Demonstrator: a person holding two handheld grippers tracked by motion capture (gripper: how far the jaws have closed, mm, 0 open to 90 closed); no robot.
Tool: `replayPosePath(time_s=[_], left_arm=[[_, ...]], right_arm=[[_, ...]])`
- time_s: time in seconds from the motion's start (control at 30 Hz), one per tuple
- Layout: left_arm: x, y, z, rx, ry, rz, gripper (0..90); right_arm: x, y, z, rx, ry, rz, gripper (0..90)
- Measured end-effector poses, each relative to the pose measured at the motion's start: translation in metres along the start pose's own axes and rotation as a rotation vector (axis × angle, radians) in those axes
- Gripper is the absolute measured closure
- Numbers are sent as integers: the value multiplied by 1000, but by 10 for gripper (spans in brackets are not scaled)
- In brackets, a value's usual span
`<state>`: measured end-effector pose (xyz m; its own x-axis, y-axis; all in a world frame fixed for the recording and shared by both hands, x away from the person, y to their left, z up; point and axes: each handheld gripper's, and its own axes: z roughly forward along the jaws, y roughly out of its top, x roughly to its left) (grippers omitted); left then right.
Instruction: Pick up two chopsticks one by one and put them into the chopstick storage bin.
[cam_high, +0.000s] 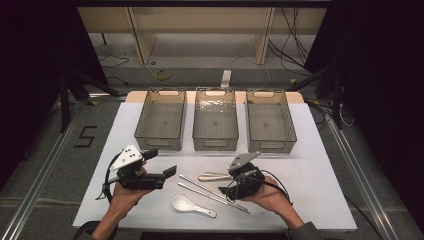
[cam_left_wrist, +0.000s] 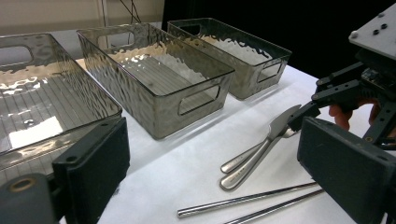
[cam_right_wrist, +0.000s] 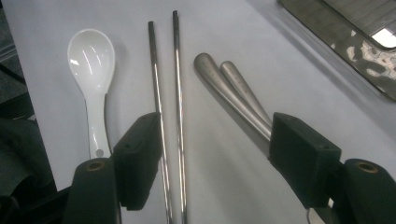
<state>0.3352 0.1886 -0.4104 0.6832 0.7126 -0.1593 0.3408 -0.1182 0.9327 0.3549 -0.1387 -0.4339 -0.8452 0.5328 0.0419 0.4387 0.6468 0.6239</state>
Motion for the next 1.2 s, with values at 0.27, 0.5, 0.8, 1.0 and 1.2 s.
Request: replayPosePath(time_s=[0.27,0.5,0.8,1.0,1.2], left_arm=[[0,0,0,-1,0,1,87],[0,0,0,-5,0,-4,88],[0,0,0,0,-2,0,87],[0,0,0,0,-2,1,87],[0,0,0,0,-3,0,88]], right_arm=[[-4,4,5,57,3,-5,361],[-4,8,7,83,6,-12,372],[-2,13,11,111,13,-29,381],[1,16,14,120,23,-45,385],[7,20,21,150,29,-63,422]])
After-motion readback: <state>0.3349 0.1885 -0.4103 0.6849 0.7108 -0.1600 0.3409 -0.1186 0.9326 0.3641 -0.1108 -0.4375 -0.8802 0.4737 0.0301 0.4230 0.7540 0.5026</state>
